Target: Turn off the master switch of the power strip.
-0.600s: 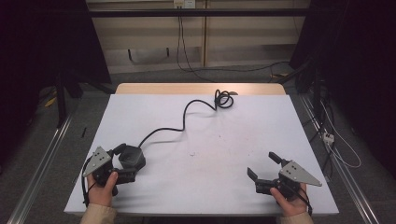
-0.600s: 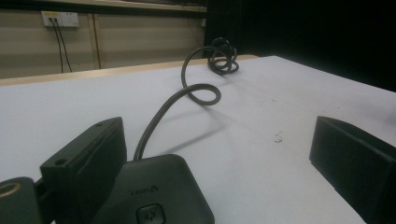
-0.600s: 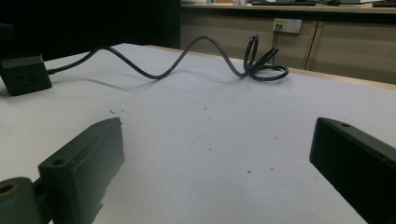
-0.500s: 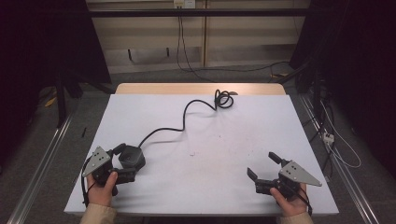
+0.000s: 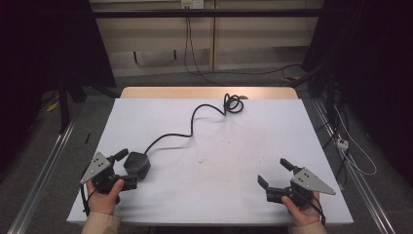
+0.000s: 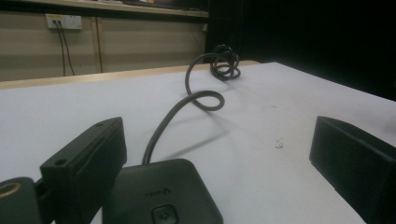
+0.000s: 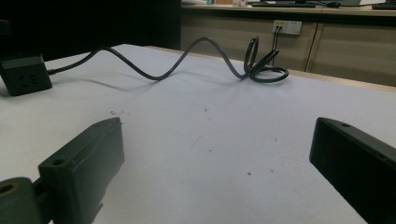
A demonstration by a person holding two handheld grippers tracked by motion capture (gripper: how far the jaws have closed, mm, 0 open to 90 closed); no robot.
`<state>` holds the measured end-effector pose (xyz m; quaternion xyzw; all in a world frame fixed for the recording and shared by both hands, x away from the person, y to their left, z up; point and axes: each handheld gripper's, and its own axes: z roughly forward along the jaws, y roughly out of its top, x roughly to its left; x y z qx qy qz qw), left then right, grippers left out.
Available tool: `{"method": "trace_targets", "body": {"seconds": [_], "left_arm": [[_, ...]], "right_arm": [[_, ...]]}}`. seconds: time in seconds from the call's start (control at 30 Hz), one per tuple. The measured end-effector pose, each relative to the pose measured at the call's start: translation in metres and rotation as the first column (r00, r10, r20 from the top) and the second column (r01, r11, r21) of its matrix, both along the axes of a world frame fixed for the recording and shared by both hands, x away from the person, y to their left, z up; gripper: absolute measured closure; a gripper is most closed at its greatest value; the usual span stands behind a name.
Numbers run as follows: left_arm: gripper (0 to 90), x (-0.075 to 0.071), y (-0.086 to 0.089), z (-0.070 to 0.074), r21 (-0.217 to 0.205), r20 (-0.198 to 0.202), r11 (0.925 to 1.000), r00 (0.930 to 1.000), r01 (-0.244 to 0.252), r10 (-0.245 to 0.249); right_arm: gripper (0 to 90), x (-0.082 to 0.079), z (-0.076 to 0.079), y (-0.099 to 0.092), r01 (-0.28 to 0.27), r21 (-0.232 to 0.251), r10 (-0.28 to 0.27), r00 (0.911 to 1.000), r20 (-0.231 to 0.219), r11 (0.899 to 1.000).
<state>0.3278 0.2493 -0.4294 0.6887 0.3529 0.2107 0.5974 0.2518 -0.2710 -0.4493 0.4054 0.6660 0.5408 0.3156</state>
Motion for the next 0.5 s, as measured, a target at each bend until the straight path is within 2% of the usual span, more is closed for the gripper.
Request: {"method": "trace_targets", "body": {"seconds": [0.17,0.23,0.5], "left_arm": [[14.8,0.0001,0.0036,0.0009,0.021,0.001,0.9997,1.0,-0.01,0.01],[18.3,0.0008,0.0044,0.0004,0.032,-0.011,0.9994,0.9999,-0.012,0.012],[35.9,0.0002,0.0071,0.0023,0.036,-0.015,0.9992,0.9998,-0.015,0.015]], "right_arm": [[2.7,-0.0004,-0.0001,0.0001,0.0,-0.002,0.0,1.0,0.001,1.0],[2.8,-0.0005,0.0003,0.0001,0.002,0.001,-0.002,1.0,0.0,1.0],[2.9,-0.0004,0.0003,0.0001,0.002,0.001,-0.002,1.0,0.0,1.0]]}}
